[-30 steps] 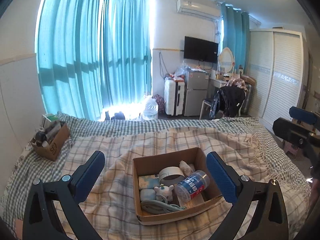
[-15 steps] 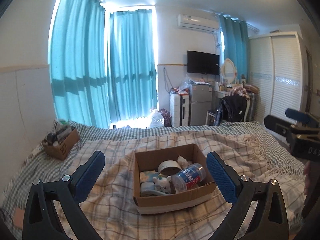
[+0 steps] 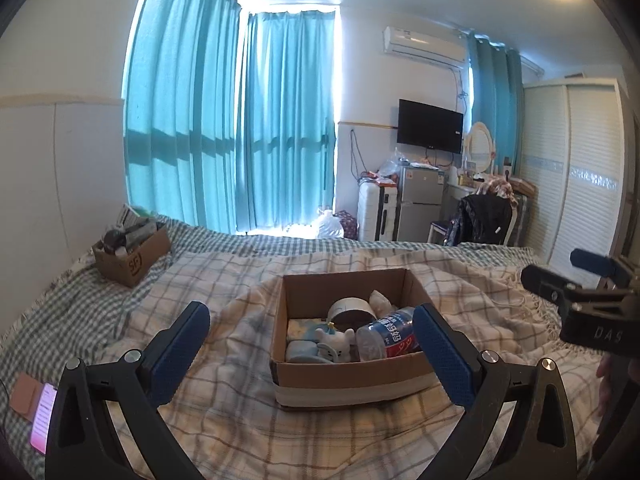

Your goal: Organize objects

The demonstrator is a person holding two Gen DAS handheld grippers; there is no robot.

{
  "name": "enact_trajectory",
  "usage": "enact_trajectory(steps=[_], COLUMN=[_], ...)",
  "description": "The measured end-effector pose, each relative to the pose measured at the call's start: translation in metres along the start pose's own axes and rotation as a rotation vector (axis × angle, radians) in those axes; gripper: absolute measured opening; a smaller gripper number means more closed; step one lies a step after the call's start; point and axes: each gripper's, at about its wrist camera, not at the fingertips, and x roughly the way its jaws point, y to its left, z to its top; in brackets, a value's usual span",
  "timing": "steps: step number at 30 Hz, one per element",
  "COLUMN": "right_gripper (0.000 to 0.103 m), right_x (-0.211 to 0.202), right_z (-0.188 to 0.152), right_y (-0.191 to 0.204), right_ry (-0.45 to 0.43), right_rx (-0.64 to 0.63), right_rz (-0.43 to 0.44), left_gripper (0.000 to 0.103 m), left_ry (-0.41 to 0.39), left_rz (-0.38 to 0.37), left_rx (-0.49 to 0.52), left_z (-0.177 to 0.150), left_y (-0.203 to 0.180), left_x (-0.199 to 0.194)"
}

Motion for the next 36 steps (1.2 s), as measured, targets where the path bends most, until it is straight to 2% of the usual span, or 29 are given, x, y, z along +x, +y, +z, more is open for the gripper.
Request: enact_trajectory(steps=[6, 19, 36], right_gripper=[0.103, 0.103, 0.103], right_x=[0.0015, 0.0029, 0.0011], right_z=[-0.0002, -0.0005, 0.0013], right_y=[0.0023, 0.002, -0.0047], right_ry=[0.013, 0.02, 0.024], right_rx=[0.003, 0.006, 0.027], right_rz=[-0.015, -0.015, -0.014], left_gripper=[0.103, 0.103, 0.103], left_ry=[0.013, 0.054, 0.053], left_rz=[0.024, 0.028, 0.048], left_rx=[0.05, 0.044, 0.073], left_z=[-0.003, -0.0069, -0.0052], left_y=[-0.0046, -0.0034, -0.008], left_x=[0.0019, 0.0064, 0.0081])
